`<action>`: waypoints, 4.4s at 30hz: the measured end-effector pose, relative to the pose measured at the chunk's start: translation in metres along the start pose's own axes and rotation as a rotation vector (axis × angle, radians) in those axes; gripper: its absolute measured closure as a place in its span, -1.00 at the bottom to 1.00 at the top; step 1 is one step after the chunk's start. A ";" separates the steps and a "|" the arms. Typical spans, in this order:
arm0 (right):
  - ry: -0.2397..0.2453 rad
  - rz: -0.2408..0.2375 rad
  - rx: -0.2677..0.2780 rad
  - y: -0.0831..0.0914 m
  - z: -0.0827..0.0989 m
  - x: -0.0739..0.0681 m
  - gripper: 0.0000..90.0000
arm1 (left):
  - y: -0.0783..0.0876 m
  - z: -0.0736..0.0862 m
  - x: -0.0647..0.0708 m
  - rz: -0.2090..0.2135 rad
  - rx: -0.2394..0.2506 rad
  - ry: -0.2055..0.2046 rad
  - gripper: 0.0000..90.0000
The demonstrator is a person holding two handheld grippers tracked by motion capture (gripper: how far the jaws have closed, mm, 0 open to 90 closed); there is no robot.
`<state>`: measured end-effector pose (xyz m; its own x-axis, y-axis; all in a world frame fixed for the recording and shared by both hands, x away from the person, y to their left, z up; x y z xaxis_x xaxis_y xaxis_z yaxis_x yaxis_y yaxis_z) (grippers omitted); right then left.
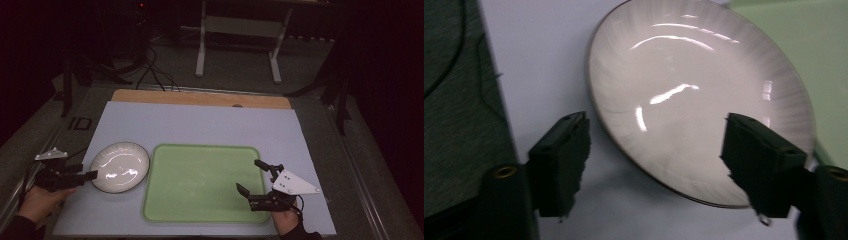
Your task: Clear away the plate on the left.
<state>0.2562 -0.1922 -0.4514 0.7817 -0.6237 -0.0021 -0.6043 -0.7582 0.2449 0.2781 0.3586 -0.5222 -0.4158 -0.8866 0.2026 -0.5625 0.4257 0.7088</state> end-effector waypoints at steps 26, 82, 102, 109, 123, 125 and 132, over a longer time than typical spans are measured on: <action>0.000 -0.009 -0.003 0.000 0.000 0.000 -0.75 | -0.023 0.006 -0.011 -0.041 -0.114 0.198 0.43; -0.014 0.003 0.003 0.000 0.001 0.002 -0.73 | -0.018 -0.022 -0.003 0.075 0.006 0.469 0.88; -0.021 0.004 0.027 0.004 -0.001 0.004 -0.73 | -0.010 -0.055 0.030 0.148 0.032 0.385 0.88; -0.016 0.013 0.037 0.006 -0.002 0.005 -0.73 | -0.015 -0.066 0.041 0.172 0.038 0.360 0.88; -0.012 0.016 0.035 0.007 -0.002 0.005 -0.73 | -0.040 -0.083 0.074 0.233 0.005 0.291 0.87; -0.010 0.018 0.034 0.007 -0.002 0.005 -0.73 | -0.043 -0.084 0.078 0.236 0.005 0.294 0.87; -0.014 0.016 0.037 0.007 -0.003 0.005 -0.73 | -0.054 -0.092 0.095 0.267 -0.015 0.266 0.87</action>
<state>0.2562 -0.2005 -0.4472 0.7697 -0.6383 -0.0123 -0.6222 -0.7543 0.2095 0.3345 0.2350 -0.4788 -0.3450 -0.7618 0.5483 -0.4481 0.6470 0.6170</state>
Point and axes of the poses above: each handheld gripper's, and its own axes: y roughly backward along the jaws, z roughly out of its underside, x roughly to its right, the point moved 4 cm from there along -y, roughly forward along the jaws, and after that the axes turned 5 degrees about -y, right-handed, at the moved point
